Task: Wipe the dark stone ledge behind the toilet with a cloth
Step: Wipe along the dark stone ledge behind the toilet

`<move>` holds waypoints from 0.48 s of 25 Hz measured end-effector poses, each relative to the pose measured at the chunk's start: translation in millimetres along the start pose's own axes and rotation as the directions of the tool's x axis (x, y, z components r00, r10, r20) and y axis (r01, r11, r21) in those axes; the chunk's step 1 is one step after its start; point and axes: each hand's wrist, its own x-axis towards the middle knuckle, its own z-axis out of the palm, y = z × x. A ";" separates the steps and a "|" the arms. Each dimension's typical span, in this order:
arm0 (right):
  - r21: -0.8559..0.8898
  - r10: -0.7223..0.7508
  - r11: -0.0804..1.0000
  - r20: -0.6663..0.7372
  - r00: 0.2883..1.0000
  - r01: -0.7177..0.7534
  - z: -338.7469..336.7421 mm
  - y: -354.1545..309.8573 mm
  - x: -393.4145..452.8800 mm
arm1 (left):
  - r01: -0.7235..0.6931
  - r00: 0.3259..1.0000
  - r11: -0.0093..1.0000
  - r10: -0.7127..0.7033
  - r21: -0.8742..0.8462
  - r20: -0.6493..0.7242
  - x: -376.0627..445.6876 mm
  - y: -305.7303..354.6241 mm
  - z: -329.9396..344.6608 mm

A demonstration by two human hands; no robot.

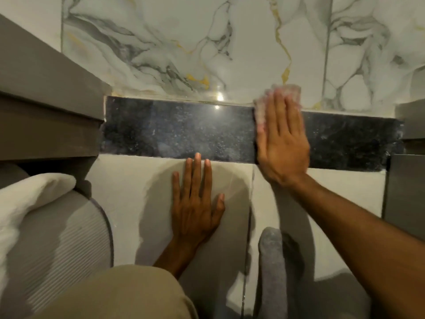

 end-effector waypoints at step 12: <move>0.026 -0.231 0.973 0.021 0.973 0.231 7.2 -81.6 7.2 | 0.199 0.980 0.977 -0.199 0.078 -0.005 -26.5 -50.8 -13.8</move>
